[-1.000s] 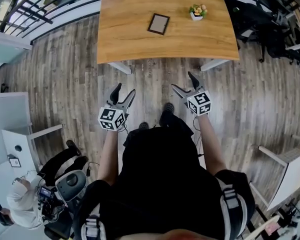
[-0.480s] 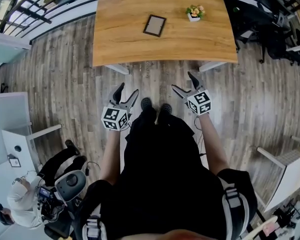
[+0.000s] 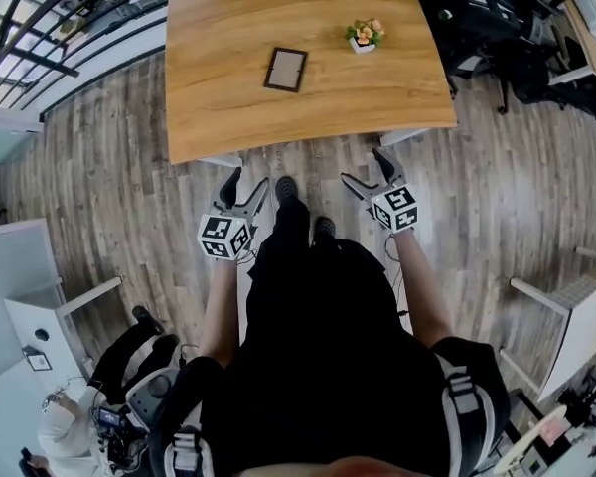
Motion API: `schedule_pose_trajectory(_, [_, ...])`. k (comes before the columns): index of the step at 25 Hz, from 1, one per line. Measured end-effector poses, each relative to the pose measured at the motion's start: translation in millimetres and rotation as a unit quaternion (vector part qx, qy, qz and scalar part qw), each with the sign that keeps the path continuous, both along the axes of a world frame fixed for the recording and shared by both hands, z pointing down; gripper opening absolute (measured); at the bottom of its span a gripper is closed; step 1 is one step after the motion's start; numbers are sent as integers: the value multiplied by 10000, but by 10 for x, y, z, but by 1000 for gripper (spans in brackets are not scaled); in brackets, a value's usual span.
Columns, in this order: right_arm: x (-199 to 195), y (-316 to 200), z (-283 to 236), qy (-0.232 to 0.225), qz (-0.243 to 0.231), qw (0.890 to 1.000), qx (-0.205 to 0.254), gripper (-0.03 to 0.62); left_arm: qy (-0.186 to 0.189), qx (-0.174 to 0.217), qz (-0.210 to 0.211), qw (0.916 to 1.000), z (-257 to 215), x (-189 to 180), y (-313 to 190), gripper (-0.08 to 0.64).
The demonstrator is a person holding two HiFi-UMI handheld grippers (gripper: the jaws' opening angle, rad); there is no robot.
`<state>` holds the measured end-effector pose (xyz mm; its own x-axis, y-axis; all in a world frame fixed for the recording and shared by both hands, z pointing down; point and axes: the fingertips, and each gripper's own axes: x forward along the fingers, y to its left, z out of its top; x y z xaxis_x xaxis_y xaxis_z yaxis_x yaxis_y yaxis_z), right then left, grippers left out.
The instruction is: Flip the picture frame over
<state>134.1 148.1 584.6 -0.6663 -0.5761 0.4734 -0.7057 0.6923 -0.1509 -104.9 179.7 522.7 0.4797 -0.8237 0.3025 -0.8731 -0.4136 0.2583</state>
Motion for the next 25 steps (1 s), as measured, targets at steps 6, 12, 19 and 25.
schedule_pose_trajectory(6, [-176,-420,-47,21,216,9998,10,428,73,-37,278,9996,14,-99,-553,301])
schedule_pose_trajectory(12, [-485,-831,-140,100,360,9992,135,419,164,-18,488,9987,-13,-306,-1137,301])
schedule_pose_trajectory(19, [-668,-1160,-148,125,746,9970,161,414,98,-33,897,9959,6,-464,-1631,301])
schedule_pose_trajectory(25, [-771,-1302,-46,65,969,9953,19,416,56,-126,1085,9940,56,-549,-1865,301])
